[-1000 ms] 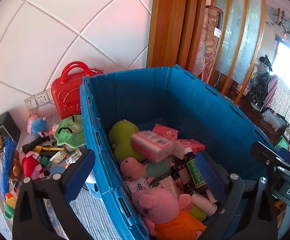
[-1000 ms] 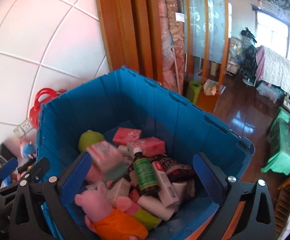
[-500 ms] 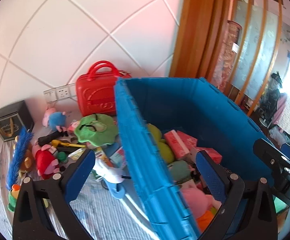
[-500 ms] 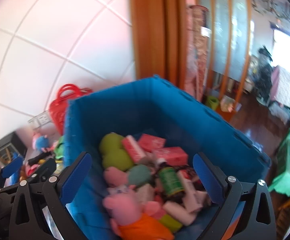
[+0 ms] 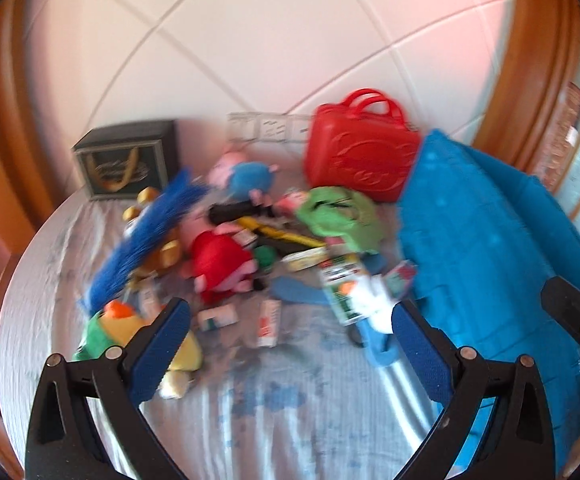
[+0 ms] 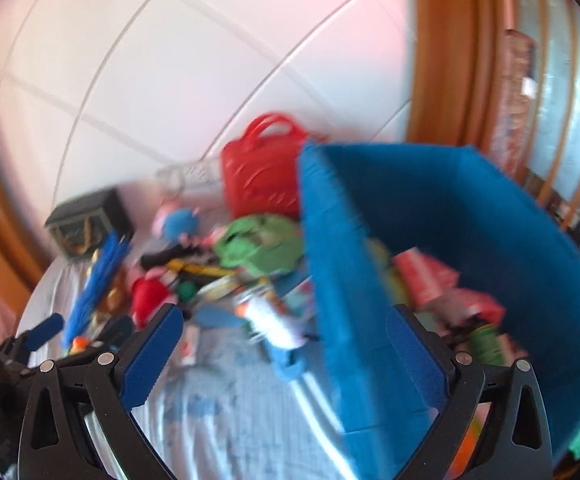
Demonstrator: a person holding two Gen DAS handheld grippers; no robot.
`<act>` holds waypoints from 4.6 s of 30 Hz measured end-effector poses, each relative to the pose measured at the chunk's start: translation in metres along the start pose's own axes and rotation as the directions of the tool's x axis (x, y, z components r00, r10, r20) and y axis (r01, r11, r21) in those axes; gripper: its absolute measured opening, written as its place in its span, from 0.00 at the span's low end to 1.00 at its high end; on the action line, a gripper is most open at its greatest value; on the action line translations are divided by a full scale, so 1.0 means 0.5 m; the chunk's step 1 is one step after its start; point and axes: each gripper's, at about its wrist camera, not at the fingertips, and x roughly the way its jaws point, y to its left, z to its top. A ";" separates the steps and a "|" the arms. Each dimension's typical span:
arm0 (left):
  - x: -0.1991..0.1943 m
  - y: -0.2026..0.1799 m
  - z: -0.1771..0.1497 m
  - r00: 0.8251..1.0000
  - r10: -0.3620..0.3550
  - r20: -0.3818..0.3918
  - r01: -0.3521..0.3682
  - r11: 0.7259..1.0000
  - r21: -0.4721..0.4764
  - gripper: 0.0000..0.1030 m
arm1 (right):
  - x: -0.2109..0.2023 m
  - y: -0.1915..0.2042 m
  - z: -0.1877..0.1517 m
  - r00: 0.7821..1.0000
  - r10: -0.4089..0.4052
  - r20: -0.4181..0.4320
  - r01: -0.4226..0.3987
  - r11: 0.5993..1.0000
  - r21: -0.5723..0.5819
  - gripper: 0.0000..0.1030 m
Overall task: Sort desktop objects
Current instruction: 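Move both tools away from the crate back over the pile, then close the left tool on the white barcode box while the right tool reaches the red-white ointment box, then close the right tool on the red-white ointment box while the left tool holds the white box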
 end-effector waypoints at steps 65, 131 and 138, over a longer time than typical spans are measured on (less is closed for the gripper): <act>0.531 0.432 -0.039 0.855 0.081 -0.512 -0.231 0.944 -0.236 0.99 | 0.611 0.273 -0.217 0.924 -0.024 -0.382 -0.003 0.998 -0.070 1.00; 0.436 0.472 0.030 0.935 -0.130 -0.331 0.027 0.954 -0.297 0.22 | 0.727 0.298 -0.194 0.878 0.013 -0.479 -0.060 0.995 -0.081 0.26; 0.438 0.465 0.022 0.936 -0.120 -0.332 0.026 0.961 -0.274 0.22 | 0.716 0.278 -0.199 0.885 0.067 -0.461 -0.113 0.991 -0.072 0.25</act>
